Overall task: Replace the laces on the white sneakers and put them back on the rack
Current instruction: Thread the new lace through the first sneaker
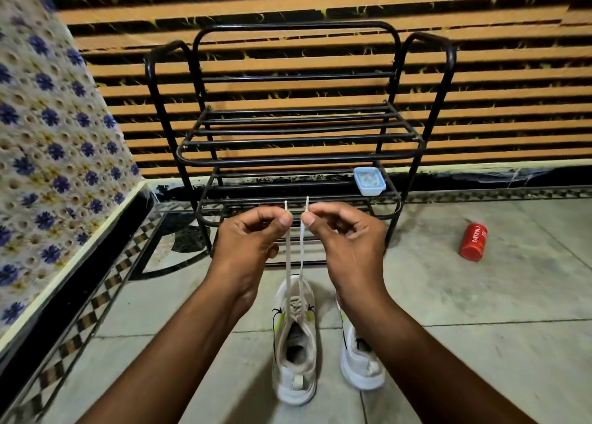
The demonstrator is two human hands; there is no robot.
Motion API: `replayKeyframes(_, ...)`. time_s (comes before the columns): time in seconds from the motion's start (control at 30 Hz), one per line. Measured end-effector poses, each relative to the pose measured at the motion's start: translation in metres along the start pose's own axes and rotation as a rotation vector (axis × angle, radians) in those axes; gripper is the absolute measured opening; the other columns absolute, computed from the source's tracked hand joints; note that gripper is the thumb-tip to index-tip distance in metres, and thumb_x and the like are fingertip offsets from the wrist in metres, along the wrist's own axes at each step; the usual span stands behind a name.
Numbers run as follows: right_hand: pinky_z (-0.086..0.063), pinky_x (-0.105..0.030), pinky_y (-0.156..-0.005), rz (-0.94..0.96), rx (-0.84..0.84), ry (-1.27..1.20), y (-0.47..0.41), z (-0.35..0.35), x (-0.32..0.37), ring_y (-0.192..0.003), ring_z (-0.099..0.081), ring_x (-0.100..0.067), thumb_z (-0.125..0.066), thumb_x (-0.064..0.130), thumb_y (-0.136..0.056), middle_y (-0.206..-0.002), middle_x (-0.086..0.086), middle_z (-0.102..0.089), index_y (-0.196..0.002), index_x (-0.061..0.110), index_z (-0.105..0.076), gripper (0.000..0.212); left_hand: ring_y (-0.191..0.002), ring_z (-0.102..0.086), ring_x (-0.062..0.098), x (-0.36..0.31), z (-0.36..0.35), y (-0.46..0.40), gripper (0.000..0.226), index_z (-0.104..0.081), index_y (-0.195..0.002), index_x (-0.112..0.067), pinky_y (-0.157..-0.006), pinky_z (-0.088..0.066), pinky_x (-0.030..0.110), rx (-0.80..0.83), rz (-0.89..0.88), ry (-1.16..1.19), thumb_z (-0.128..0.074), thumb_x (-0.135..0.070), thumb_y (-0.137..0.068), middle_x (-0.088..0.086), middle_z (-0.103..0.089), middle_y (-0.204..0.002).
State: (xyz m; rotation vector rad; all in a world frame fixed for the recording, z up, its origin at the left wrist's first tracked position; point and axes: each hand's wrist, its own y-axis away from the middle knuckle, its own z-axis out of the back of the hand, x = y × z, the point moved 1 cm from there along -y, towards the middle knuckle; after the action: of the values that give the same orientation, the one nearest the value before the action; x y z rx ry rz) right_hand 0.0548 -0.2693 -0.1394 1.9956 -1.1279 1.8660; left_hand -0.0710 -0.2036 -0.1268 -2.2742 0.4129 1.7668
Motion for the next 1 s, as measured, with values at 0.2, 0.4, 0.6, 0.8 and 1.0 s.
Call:
replayKeyframes(0.2,-0.061,-0.042,-0.085,0.046,0.023,0.025,-0.0028,0.0021,0.0015,-0.086,-0.073,-0.020,-0.082,0.005,-0.081,-0.083,-0.003,-0.075,-0.096,0.012,-0.077,0.018,-0.086,-0.058,0.021,-0.0003,0.0006,-0.0013,0.014,-0.078,-0.074,-0.018,-0.078,-0.039,0.041,-0.025,0.021,-0.008,-0.081,-0.029,-0.067,-0.001,-0.071,-0.077)
replayKeyframes(0.4,-0.061,-0.039,-0.084,0.063,0.038,0.044,-0.0005,-0.0002,0.0042,-0.086,-0.074,-0.017,-0.082,0.002,-0.080,-0.084,-0.002,-0.076,-0.097,0.010,-0.077,0.019,-0.091,-0.058,0.022,-0.0037,0.0016,-0.0001,0.012,-0.080,-0.073,-0.022,-0.083,-0.040,0.043,-0.025,0.028,-0.021,-0.081,-0.032,-0.068,0.000,-0.073,-0.083)
replayKeyframes(0.6,-0.062,-0.038,-0.083,0.048,0.032,0.049,-0.0002,-0.0008,0.0055,-0.086,-0.074,-0.016,-0.082,0.003,-0.080,-0.083,-0.001,-0.077,-0.096,0.012,-0.077,0.019,-0.093,-0.058,0.022,-0.0060,0.0005,0.0018,0.008,-0.080,-0.071,-0.023,-0.084,-0.040,0.042,-0.036,0.037,-0.011,-0.080,-0.031,-0.068,0.000,-0.074,-0.085)
replayKeyframes(0.8,-0.062,-0.037,-0.082,0.046,0.036,0.053,0.0001,-0.0008,0.0052,-0.086,-0.074,-0.017,-0.083,0.004,-0.080,-0.084,-0.001,-0.077,-0.097,0.012,-0.076,0.019,-0.089,-0.059,0.017,-0.0053,0.0006,0.0025,0.006,-0.079,-0.070,-0.025,-0.083,-0.041,0.041,-0.025,0.039,-0.003,-0.080,-0.031,-0.070,-0.004,-0.073,-0.081)
replayKeyframes(1.0,-0.061,-0.035,-0.082,0.047,0.031,0.058,0.0005,0.0001,0.0051,-0.086,-0.074,-0.015,-0.083,0.004,-0.079,-0.084,-0.001,-0.077,-0.096,0.011,-0.076,0.019,-0.080,-0.064,0.008,-0.0035,0.0016,0.0022,0.009,-0.078,-0.071,-0.023,-0.084,-0.043,0.039,-0.024,0.044,-0.007,-0.080,-0.031,-0.070,-0.005,-0.074,-0.081)
